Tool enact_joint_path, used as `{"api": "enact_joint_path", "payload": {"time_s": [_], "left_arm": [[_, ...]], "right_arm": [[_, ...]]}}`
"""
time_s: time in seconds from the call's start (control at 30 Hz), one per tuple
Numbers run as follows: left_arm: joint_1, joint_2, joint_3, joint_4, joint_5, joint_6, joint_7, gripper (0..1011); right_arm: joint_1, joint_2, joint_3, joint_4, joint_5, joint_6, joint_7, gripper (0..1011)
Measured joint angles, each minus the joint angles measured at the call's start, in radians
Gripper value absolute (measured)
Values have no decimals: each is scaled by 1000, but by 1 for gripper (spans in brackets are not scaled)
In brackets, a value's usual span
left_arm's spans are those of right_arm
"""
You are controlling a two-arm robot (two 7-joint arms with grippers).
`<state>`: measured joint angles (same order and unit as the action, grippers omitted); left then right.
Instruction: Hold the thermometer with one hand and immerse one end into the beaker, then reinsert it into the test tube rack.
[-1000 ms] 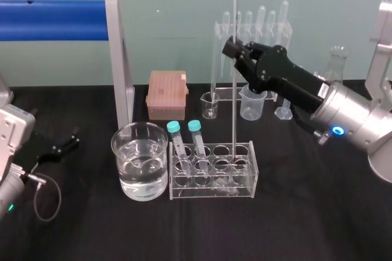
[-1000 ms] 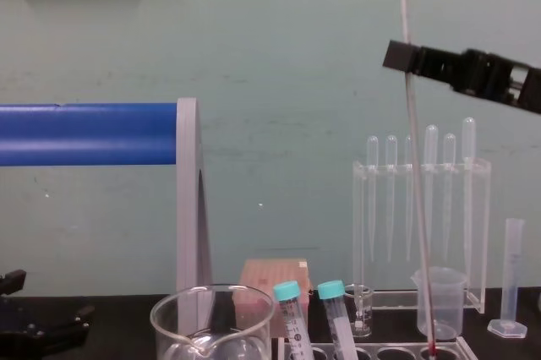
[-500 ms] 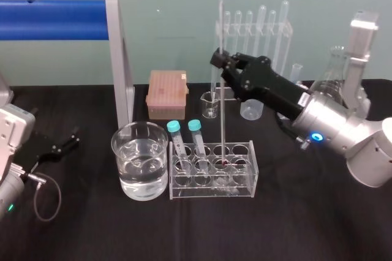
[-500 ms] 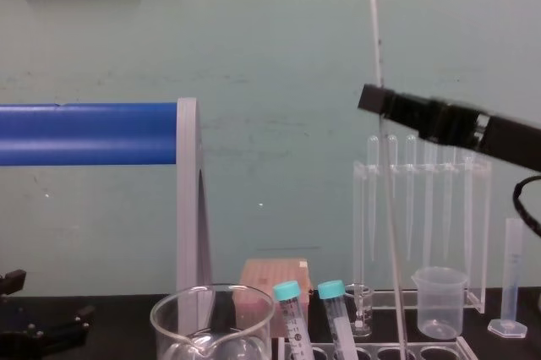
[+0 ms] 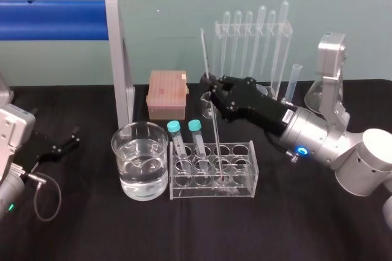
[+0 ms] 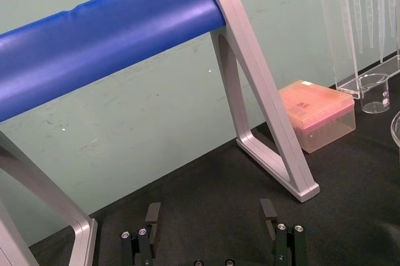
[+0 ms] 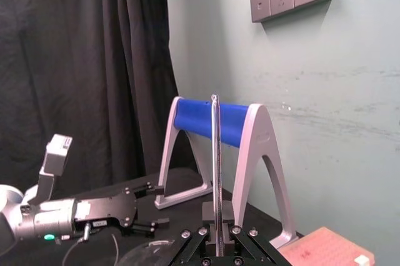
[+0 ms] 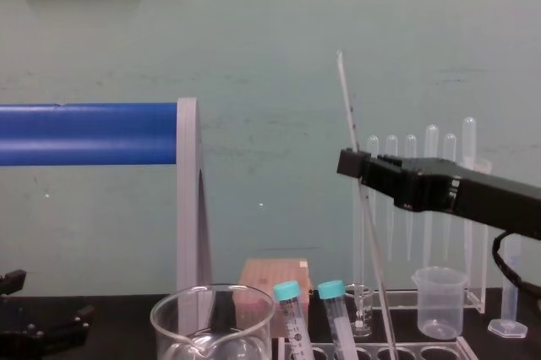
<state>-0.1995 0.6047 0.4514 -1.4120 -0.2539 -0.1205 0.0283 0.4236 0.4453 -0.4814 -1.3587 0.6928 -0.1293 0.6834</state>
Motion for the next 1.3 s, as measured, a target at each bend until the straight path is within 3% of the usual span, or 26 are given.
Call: {"api": "enact_joint_path", "payload": {"time_s": [0.57, 0.93, 1.3], "left_arm": [[0, 0, 0, 0, 0, 0, 0, 1008], [0, 0, 0, 0, 0, 0, 0, 1008], [0, 0, 0, 0, 0, 0, 0, 1008]], "right_arm": [[7, -23, -7, 44, -55, -2, 0, 56], [7, -22, -6, 43, -54, 1, -1, 59], [6, -21, -6, 42, -51, 2, -2, 385]]}}
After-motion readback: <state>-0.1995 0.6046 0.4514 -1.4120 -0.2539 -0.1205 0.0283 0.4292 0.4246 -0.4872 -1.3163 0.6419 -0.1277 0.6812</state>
